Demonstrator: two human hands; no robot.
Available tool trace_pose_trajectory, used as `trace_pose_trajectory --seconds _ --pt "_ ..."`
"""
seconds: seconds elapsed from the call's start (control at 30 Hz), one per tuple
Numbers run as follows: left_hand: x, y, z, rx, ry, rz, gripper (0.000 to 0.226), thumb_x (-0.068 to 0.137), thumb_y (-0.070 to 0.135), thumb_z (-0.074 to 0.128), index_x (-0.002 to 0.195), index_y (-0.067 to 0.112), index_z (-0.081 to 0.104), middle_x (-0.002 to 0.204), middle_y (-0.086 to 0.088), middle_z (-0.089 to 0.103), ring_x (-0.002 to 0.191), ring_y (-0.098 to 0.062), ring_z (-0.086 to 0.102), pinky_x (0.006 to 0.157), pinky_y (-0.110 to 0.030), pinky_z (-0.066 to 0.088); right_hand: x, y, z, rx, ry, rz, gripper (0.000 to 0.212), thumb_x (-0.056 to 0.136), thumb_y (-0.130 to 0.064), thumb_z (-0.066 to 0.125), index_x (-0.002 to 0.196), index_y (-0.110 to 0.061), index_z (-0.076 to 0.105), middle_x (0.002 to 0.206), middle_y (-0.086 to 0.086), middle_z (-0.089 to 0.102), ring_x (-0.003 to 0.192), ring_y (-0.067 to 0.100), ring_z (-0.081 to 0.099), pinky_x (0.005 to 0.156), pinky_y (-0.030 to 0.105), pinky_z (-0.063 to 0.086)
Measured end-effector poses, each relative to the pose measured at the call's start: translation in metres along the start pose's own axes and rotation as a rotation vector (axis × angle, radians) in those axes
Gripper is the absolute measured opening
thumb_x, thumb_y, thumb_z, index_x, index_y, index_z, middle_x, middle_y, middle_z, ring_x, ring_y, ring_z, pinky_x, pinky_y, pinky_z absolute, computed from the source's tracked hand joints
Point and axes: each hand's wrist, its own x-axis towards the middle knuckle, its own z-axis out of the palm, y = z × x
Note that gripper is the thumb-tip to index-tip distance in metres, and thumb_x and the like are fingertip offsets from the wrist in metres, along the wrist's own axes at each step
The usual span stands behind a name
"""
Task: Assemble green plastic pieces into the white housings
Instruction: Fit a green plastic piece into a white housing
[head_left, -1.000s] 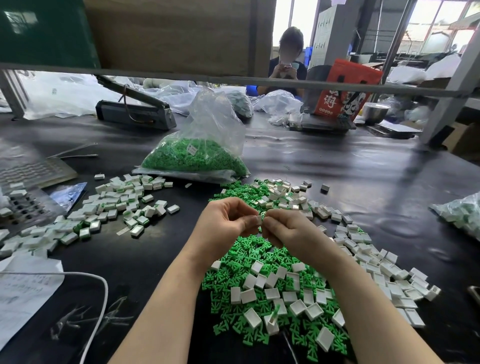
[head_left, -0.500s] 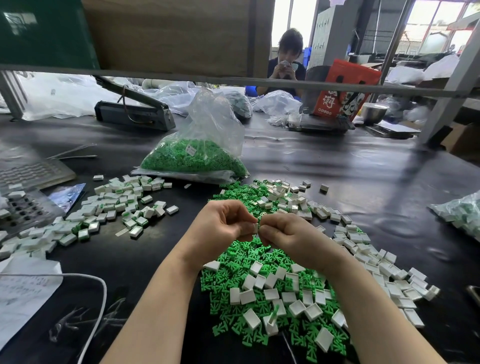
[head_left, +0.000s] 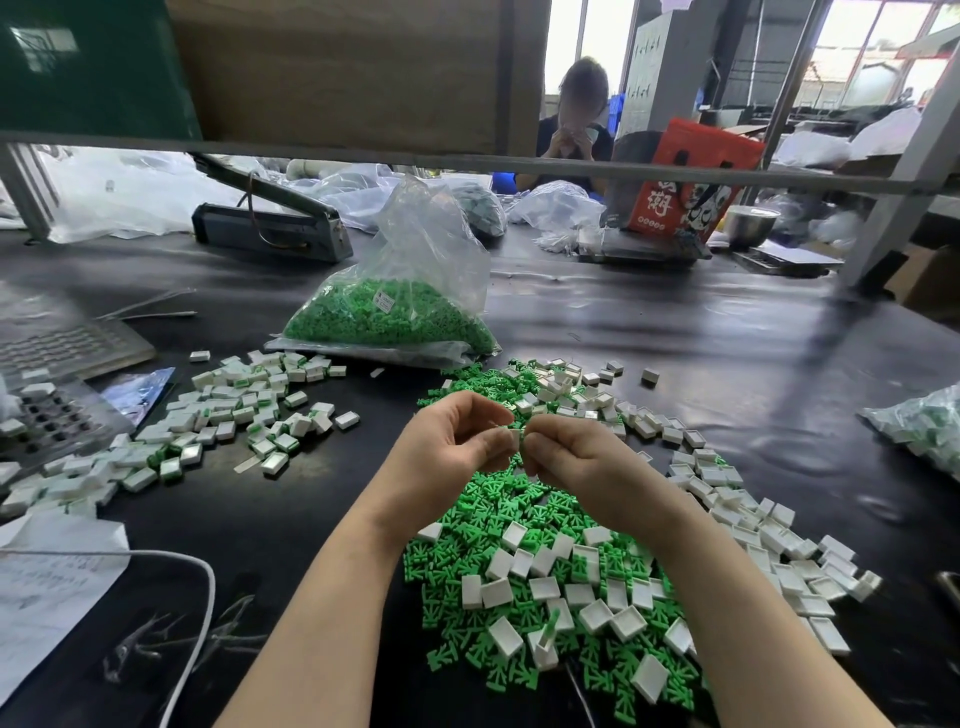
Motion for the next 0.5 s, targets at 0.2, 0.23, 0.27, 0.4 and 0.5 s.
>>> trace_pose_trajectory --seconds 0.2,0.23,0.27,0.4,0.5 --pt "-0.0034 0.0024 -0.0015 0.068 0.009 0.007 0.005 0.089 0.006 0.068 0.091 0.006 0.072 0.076 -0.010 0.072 0.065 -0.008 0.065 0.056 -0.012 0.047 -0.0020 0.0041 0.0001 -0.029 -0.018 0.056 0.030 0.099 -0.028 0.047 0.074 -0.021 0.061 0.070 0.003 0.054 0.065 0.019 0.045 0.063 0.039 0.037" --pt "-0.0039 0.0033 -0.0010 0.063 0.016 0.004 0.005 0.088 0.005 0.068 0.091 0.005 0.072 0.075 -0.010 0.072 0.064 -0.009 0.065 0.055 -0.012 0.047 -0.0025 0.0053 -0.0007 -0.062 -0.021 0.070 0.031 0.101 -0.027 0.047 0.074 -0.021 0.062 0.065 -0.006 0.054 0.062 0.014 0.046 0.062 0.037 0.037" --pt "-0.0040 0.0041 -0.0004 0.056 0.021 0.001 0.006 0.087 0.004 0.069 0.091 0.005 0.073 0.074 -0.009 0.072 0.063 -0.009 0.065 0.055 -0.012 0.047 -0.0027 0.0057 -0.0011 -0.088 -0.022 0.081 0.032 0.102 -0.027 0.047 0.074 -0.022 0.062 0.059 -0.013 0.052 0.058 0.009 0.045 0.060 0.035 0.037" --pt "-0.0049 0.0062 0.0005 0.018 0.027 -0.015 0.010 0.085 -0.002 0.069 0.089 0.004 0.075 0.067 -0.001 0.073 0.058 -0.004 0.066 0.051 -0.009 0.046 -0.0026 0.0037 -0.0006 -0.090 -0.053 0.087 0.034 0.102 -0.023 0.048 0.070 -0.023 0.061 0.064 -0.006 0.053 0.059 0.010 0.046 0.061 0.035 0.038" --pt "-0.0053 0.0065 -0.0005 0.017 0.021 -0.021 0.015 0.084 -0.004 0.068 0.085 0.010 0.076 0.065 0.000 0.073 0.058 -0.006 0.067 0.050 -0.009 0.046 -0.0023 0.0028 -0.0006 -0.080 -0.090 0.070 0.034 0.101 -0.021 0.048 0.069 -0.022 0.057 0.066 -0.001 0.051 0.061 0.013 0.044 0.062 0.037 0.036"
